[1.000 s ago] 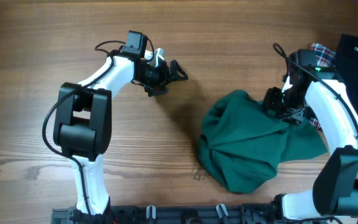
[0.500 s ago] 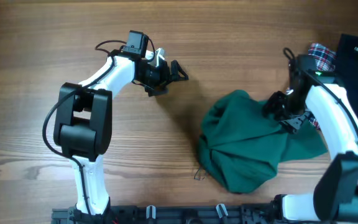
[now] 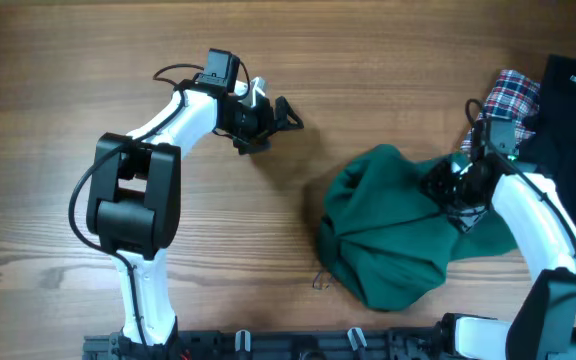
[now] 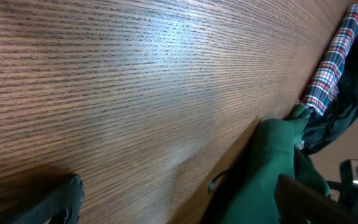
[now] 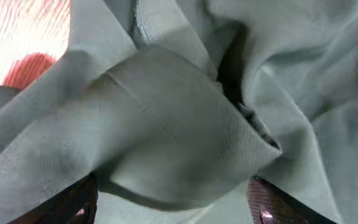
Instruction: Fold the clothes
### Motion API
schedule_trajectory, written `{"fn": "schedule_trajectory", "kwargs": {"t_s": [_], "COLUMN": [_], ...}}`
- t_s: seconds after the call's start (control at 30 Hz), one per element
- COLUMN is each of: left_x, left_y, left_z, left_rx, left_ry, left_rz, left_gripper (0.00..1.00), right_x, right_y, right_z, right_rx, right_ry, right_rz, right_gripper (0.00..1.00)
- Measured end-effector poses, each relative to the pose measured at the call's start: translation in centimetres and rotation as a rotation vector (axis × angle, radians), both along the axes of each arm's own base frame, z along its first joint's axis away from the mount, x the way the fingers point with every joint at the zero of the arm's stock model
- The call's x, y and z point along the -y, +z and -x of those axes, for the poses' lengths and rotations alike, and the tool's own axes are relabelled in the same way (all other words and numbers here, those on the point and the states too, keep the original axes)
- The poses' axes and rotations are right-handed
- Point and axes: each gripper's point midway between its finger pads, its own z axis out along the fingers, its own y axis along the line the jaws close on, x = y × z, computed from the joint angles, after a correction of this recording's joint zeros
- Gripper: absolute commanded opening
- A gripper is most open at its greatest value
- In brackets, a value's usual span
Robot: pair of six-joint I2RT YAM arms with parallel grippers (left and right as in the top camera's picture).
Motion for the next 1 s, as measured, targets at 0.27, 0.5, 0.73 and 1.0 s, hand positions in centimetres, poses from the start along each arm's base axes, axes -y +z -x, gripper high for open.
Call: {"fn": "schedule_trajectory", "kwargs": {"t_s": [0.27, 0.5, 0.73, 1.0], "left_x": [0.0, 0.0, 0.0, 0.2], "left_y": [0.0, 0.0, 0.0, 0.1], "left_z": [0.0, 0.0, 0.0, 0.5], "left_rx": [0.000, 0.000, -0.001, 0.043], "left_ry": [0.000, 0.000, -0.001, -0.077], "left_rz": [-0.003, -0.004, -0.004, 0.005], "left_gripper": [1.00, 1.00, 1.00, 0.94], "right_x": [-0.4, -0.3, -0.2, -0.3], "right_y": [-1.0, -1.0, 0.5, 20.6], "right_z": [0.0, -0.3, -0.9, -5.2], "right_rx": [0.018, 0.025, 0.086, 0.612], "right_ry": [-0.034, -0.062, -0.063, 0.009], "right_rz": [-0.026, -0.030, -0.024, 0.017], "right_gripper": [0.19, 0.04, 0.04, 0.04]}}
